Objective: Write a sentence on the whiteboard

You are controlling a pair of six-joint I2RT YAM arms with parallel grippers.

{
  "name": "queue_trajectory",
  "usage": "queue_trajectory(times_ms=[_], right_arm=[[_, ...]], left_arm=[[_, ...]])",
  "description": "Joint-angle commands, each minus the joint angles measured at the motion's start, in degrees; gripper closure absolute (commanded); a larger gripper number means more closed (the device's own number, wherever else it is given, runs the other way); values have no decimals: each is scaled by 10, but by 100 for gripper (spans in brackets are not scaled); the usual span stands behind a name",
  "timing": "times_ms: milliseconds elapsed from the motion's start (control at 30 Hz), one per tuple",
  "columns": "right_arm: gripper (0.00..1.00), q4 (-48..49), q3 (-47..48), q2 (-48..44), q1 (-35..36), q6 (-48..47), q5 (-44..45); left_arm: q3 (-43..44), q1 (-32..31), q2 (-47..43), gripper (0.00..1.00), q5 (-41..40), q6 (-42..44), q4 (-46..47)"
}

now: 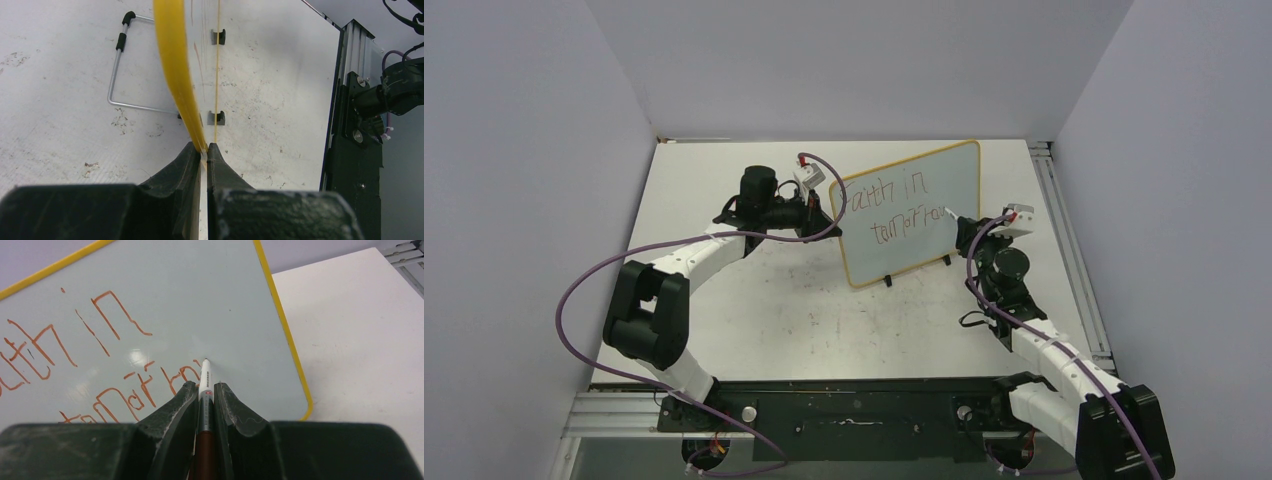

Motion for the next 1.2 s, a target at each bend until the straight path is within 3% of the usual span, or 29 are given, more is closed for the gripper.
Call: queue_trajectory(times_ms=[0, 633, 1167], right_arm=[[95, 50, 31, 6, -2, -7, 5], [95, -6, -31, -23, -2, 3, 23], [95, 46, 22, 19, -1, -9, 29]], left_arm=[[17, -4, 4, 100, 10, 10, -18], [16, -4, 4, 100, 11, 10, -19], [17, -4, 2, 100, 11, 10, -19]])
